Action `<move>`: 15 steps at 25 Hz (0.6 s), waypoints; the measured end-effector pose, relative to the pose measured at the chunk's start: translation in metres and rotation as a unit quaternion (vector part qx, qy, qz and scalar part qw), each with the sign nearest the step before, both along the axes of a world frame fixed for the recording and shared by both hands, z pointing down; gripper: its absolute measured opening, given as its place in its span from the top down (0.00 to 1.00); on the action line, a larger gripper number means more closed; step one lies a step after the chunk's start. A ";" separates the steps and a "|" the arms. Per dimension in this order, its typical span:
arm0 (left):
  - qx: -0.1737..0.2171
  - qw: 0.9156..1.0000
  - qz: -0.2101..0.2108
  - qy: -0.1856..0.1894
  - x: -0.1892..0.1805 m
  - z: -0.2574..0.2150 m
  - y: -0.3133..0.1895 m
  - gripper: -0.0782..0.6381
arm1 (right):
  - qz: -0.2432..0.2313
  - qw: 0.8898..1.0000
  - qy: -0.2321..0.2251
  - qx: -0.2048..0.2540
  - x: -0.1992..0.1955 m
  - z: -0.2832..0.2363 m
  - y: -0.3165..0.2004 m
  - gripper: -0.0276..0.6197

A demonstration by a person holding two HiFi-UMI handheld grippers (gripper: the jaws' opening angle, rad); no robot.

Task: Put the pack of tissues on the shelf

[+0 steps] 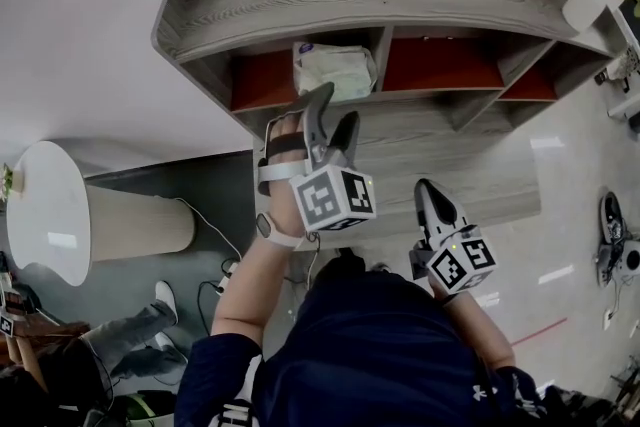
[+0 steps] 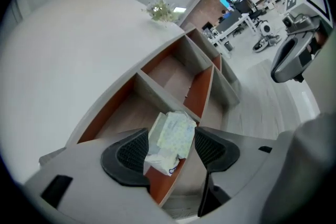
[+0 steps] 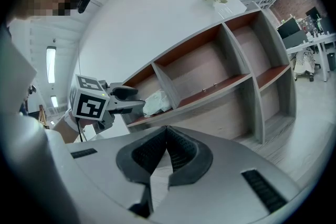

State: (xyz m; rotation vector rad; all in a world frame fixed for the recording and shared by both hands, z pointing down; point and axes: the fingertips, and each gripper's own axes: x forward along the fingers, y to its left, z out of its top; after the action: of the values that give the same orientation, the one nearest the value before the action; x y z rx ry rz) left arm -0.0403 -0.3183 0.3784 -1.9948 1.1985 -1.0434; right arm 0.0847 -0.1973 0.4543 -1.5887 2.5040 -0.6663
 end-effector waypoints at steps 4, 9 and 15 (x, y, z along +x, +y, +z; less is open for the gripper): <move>0.017 0.998 -0.005 0.054 -0.007 -0.015 0.022 0.57 | -0.001 1.000 0.004 0.008 0.002 -0.004 0.004 0.94; -0.028 0.984 0.003 0.175 -0.010 -0.010 0.053 0.70 | 0.002 0.999 0.010 0.030 0.006 -0.019 0.003 0.94; -0.060 0.950 0.009 0.307 -0.008 -0.003 0.099 0.77 | 0.000 0.999 0.006 0.044 0.014 -0.034 0.008 0.94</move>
State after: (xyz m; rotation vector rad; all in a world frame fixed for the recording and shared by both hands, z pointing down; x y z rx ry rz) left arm -0.0482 -0.2191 0.3750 -2.5229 1.4400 -0.4914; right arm 0.0984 -0.1896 0.4205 -1.5666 2.5039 -0.5406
